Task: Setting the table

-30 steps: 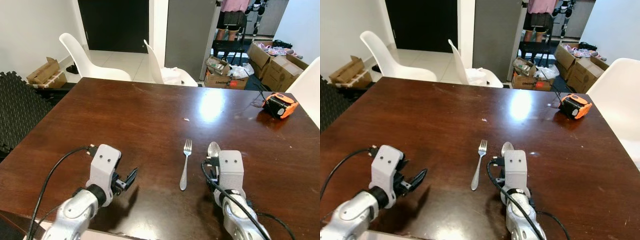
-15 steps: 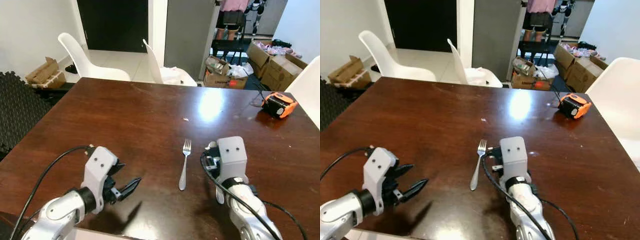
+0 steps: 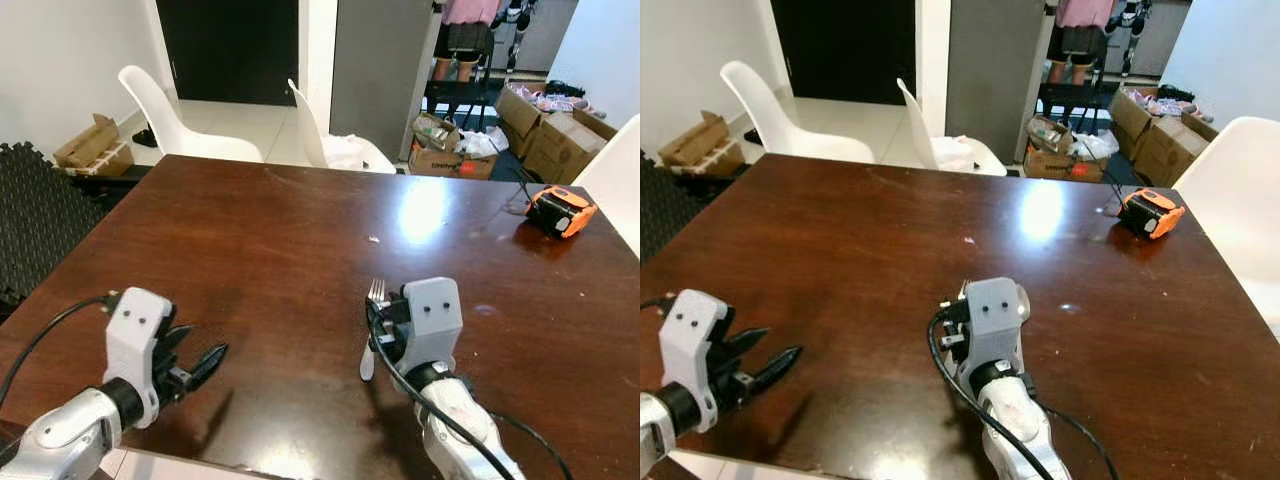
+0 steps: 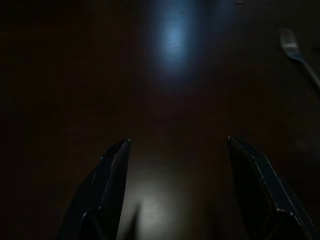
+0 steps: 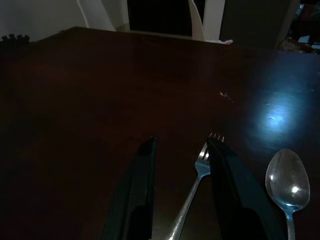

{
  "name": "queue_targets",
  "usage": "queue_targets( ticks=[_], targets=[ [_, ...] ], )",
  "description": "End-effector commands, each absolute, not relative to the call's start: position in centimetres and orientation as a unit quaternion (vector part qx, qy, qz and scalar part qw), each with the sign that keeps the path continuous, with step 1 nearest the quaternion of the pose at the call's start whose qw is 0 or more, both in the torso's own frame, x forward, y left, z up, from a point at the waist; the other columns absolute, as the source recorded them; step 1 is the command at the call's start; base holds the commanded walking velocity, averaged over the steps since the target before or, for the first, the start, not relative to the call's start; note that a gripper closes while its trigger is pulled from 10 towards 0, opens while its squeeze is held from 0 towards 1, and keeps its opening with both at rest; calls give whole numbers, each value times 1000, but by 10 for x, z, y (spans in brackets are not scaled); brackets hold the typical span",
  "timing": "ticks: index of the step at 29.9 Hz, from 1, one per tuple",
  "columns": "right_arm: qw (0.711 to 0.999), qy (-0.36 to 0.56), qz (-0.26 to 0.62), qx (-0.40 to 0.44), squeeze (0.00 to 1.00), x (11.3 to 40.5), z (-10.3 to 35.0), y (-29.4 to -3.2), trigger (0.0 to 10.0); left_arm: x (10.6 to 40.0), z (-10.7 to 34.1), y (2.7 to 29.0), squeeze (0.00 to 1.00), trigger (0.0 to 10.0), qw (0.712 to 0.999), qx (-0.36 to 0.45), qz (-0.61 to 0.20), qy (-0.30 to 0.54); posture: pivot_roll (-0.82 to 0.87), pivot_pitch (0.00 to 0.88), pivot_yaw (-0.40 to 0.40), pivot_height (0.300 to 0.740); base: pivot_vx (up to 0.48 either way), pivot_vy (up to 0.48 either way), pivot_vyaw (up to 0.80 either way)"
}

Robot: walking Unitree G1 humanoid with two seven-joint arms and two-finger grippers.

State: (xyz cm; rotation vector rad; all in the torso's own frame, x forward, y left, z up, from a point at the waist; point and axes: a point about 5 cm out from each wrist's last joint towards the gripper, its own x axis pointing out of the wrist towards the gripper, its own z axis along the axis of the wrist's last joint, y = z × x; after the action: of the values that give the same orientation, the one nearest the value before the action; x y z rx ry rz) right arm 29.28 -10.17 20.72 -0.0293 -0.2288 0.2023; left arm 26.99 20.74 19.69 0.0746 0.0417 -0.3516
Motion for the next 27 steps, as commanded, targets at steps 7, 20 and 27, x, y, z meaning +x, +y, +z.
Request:
queue_targets(
  ticks=[7,20,27],
  targets=[
    [992,-108,64,-2,0,296,201,-115,10000,276,179,195,0,10000,992,38,-113,35,55,168,91,740,0,0,0],
    [994,-95,36,30,0,302,194,-123,10000,283,176,185,0,10000,994,56,-92,28,58,160,89,740,0,0,0],
    [993,-86,36,67,0,303,192,-123,10000,284,174,182,0,10000,994,55,-89,26,57,157,85,740,0,0,0]
  ],
)
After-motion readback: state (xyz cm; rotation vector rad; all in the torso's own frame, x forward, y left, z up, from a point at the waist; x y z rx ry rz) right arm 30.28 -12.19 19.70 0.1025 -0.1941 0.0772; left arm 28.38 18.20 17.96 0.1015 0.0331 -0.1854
